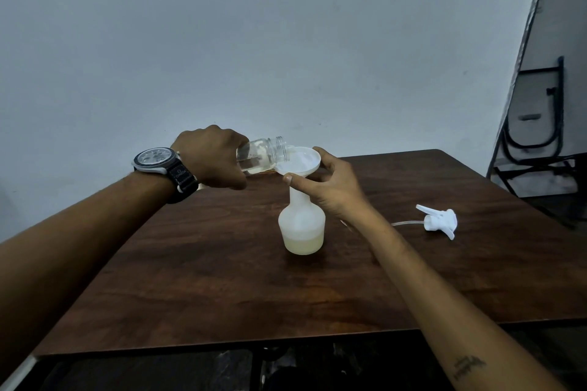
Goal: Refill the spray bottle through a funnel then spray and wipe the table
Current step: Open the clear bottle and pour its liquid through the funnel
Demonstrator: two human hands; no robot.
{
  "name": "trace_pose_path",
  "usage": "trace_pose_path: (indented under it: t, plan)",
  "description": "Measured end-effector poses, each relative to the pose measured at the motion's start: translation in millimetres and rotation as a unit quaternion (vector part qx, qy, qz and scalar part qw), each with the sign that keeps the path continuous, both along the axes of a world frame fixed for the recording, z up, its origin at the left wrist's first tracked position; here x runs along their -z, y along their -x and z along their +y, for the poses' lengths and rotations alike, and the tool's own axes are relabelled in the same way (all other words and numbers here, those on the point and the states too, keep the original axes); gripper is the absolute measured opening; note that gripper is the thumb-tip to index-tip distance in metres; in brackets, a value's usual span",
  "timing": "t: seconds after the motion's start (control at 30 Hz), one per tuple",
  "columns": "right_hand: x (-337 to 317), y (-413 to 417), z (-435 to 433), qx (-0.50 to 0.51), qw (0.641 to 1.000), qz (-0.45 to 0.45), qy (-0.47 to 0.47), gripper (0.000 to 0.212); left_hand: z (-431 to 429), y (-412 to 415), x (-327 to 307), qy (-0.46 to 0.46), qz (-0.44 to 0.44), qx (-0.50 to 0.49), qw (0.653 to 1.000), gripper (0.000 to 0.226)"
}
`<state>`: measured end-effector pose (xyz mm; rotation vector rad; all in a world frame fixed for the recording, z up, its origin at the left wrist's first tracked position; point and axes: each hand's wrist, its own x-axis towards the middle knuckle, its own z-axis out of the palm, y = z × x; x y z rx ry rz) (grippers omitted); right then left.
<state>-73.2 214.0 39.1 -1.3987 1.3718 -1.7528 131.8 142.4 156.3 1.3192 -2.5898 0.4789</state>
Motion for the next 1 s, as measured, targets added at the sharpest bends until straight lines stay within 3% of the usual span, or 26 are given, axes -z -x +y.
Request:
trace_pose_path:
  t: [0.6,0.9,1.0]
  plan:
    - [-0.2,0.1,0.6,-0.007,1.000,0.001,0.005,0.039,1.6,0.5,-0.9,-0.007,0.006,-0.004,1.000,0.030]
    - [0.0,-1.3,0.3,0.000,1.000,0.003,0.007,0.048,3.7,1.0,-1.7,0.004,0.004,-0.005,1.000,0.028]
    - [-0.9,-0.7,1.9,-0.004,1.000,0.005,0.005,0.040,3.8,1.1,-0.9,0.006,0.001,-0.004,1.000,0.028]
